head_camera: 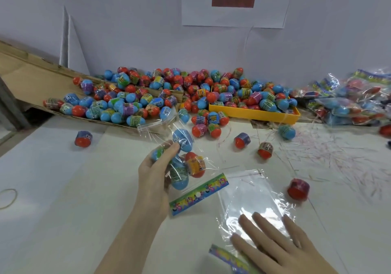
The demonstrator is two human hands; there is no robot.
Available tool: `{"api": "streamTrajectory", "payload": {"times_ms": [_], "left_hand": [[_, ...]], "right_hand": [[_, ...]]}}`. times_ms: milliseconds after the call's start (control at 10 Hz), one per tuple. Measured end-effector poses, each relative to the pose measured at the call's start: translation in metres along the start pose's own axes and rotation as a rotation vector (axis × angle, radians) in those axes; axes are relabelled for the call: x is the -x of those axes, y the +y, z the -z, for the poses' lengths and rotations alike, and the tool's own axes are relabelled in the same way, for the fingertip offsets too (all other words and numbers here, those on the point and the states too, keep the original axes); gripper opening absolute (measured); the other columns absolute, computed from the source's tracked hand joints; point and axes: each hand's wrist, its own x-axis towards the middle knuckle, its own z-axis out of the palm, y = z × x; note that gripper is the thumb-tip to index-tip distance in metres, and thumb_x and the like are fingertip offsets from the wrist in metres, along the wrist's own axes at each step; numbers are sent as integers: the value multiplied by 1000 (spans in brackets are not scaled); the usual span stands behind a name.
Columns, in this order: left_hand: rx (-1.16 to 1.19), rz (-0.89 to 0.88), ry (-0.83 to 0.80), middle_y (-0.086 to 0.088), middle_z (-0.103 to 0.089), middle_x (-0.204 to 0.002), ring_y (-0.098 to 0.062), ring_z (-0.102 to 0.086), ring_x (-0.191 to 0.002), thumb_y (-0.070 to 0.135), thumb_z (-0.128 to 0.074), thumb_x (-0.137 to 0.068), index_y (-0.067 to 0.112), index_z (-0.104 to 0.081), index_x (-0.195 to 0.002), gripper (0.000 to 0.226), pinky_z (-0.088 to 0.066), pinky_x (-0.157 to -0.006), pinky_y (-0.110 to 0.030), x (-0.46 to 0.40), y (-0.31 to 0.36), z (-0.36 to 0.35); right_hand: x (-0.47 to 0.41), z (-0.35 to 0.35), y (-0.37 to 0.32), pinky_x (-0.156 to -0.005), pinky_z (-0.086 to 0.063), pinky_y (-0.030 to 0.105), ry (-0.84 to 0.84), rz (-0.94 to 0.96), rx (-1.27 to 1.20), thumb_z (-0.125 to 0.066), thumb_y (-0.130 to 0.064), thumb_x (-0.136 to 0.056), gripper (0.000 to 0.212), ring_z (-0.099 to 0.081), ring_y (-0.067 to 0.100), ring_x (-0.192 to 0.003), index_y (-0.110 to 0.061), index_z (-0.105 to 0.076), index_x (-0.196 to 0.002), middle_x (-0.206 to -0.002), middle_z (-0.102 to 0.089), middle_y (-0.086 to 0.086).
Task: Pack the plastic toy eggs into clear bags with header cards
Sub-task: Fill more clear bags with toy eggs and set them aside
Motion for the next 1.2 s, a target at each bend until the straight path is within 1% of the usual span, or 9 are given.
{"api": "streamTrajectory", "payload": {"times_ms": [100,200,300,400,500,600,700,900,1200], "left_hand": [[-42,-7,-23,6,-72,-67,-6,-67,-57,26,-72,-51,17,-66,-91,41,-49,-46,-16,1,-2,2],[-41,-9,-51,5,-72,-68,-6,-67,-58,27,-72,-47,16,-65,-93,47,-50,-47,-16,2,-2,2],[-100,-18,-93,4,-73,-70,-7,-68,-59,28,-72,-49,15,-64,-95,48,-51,-48,-17,5,0,1],[-200,-38,-155,3,-73,-73,-10,-69,-62,28,-71,-52,19,-63,-96,46,-50,-48,-18,11,1,-2],[-335,-42,-271,2,-70,-70,-11,-68,-62,32,-73,-47,22,-64,-88,43,-50,-49,-18,22,5,-11],[-416,-43,-418,4,-68,-64,-8,-66,-60,35,-73,-45,19,-62,-84,44,-49,-50,-17,36,5,-24],[-422,-13,-493,3,-67,-65,-9,-66,-61,33,-82,-43,18,-62,-81,45,-49,-51,-17,47,4,-32],[-492,-7,-511,11,-70,-77,-3,-64,-74,47,-73,-41,28,-67,-77,41,-49,-65,-16,56,-3,-24],[-579,-414,-326,14,-71,-81,0,-65,-78,40,-56,-78,28,-68,-85,18,-48,-69,-8,52,5,-29]], "right_hand": [[-68,-13,-52,-105,-15,41,-62,172,435,-6,-62,-90,59,11,3,-139,-41,11,-142,-152,14,-17],[-80,-3,-41,-100,-9,42,-210,166,648,-8,-56,-95,55,8,15,-141,-31,-26,-141,-148,-33,-5],[-94,14,-49,-101,-11,40,-430,153,712,-17,-49,-97,54,-6,9,-140,-28,-9,-146,-145,-32,-12],[-109,40,-56,-112,-3,31,-201,302,458,-47,-46,-91,74,0,1,-141,-44,7,-141,-151,1,-23],[-111,85,-82,-93,-41,19,118,214,-170,-60,-59,-69,51,-49,-7,-114,-48,-55,-118,-119,-58,-26],[-127,103,-102,-87,-41,8,482,333,-197,-60,-52,-69,33,-56,-8,-99,-42,-61,-100,-102,-64,-27],[-154,99,-127,-103,-36,34,363,283,63,-58,-54,-69,54,-49,4,-113,-40,-49,-120,-119,-56,-20],[-174,85,-122,-71,-54,24,134,141,-139,-68,-24,-80,13,-64,3,-66,-24,-69,-93,-71,-68,-11],[-174,72,-108,-73,-54,24,86,170,-238,-71,-21,-76,19,-64,2,-69,-24,-69,-95,-72,-70,-10]]}}
